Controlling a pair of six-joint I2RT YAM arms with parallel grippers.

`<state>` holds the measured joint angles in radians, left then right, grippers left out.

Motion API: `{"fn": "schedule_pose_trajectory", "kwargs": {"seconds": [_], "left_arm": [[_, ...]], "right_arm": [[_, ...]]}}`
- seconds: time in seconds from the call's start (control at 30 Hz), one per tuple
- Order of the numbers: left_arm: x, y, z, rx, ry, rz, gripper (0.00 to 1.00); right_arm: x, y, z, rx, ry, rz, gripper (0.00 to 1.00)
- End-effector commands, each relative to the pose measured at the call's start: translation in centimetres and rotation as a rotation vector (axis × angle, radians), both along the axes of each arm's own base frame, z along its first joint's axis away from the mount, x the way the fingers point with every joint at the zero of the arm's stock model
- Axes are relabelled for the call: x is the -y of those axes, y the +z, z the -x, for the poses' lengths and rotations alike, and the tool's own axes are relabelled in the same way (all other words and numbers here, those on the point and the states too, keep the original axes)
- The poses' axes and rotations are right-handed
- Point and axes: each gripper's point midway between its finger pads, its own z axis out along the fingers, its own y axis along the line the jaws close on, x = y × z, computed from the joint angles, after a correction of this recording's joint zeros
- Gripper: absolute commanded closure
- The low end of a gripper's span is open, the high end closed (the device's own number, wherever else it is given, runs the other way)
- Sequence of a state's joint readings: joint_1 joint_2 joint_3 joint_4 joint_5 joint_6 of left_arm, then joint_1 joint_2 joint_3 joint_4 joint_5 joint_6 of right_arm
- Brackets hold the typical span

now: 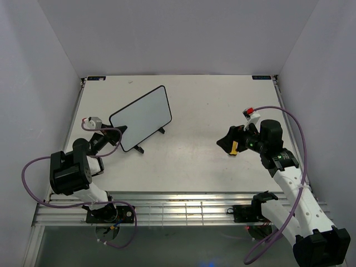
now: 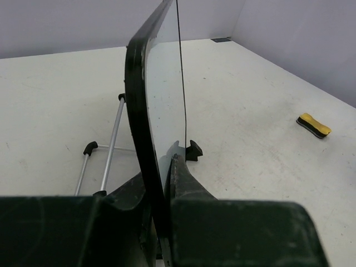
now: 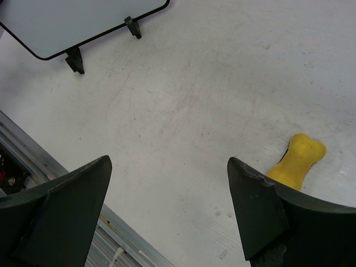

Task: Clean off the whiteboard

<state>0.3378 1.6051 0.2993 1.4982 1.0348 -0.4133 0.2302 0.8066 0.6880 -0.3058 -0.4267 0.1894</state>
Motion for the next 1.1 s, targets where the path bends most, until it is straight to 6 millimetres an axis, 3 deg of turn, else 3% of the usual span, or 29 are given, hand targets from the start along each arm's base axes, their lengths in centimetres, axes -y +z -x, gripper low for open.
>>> {"fn": "schedule_pose_trajectory", "kwargs": {"seconds": [0.0,0.37,0.4,0.47,0.5,0.83,0.87,0.9,1.07], "left_arm": [[-3.5,0.6,-0.7,0.286,0.168,-0.291,1.00],[-3.6,0.3,-0.2,0.260,0.187,-0.304,0.96],[-3.7,0.2,-0.2,0.258,0.186,-0.305,0.91],[-3.6,0.1,-0.2,0.251,0.182,-0.305,0.57],[-3.5,0.2,-0.3,0.252,0.172,-0.307,0.47],[-3.7,0.0,-0.6,0.229,0.175,-0.302,0.46],[-3.9,0.0,-0.7,0.228,0.183,-0.302,0.40],[-4.0,0.1,-0.7,0.226,0.194,-0.300,0.03],[-4.9,0.3,-0.8,0.216,0.269,-0.280,0.02]], "right_arm": [[-0.3,1.1,-0.3,0.064,0.022,-0.011,0.10],[-0.2,1.7,-0.1,0.082,0.018,-0.013,0.10],[-0.2,1.7,-0.1,0.082,0.018,-0.013,0.10],[-0.1,1.7,-0.1,0.082,0.016,-0.013,0.10],[-0.1,1.7,-0.1,0.084,0.016,-0.014,0.10],[-0.1,1.9,-0.1,0.089,0.015,-0.013,0.10],[-0.2,1.8,-0.1,0.085,0.016,-0.013,0.10],[-0.2,1.8,-0.1,0.087,0.018,-0.014,0.10],[-0.2,1.7,-0.2,0.085,0.019,-0.015,0.10]]}}
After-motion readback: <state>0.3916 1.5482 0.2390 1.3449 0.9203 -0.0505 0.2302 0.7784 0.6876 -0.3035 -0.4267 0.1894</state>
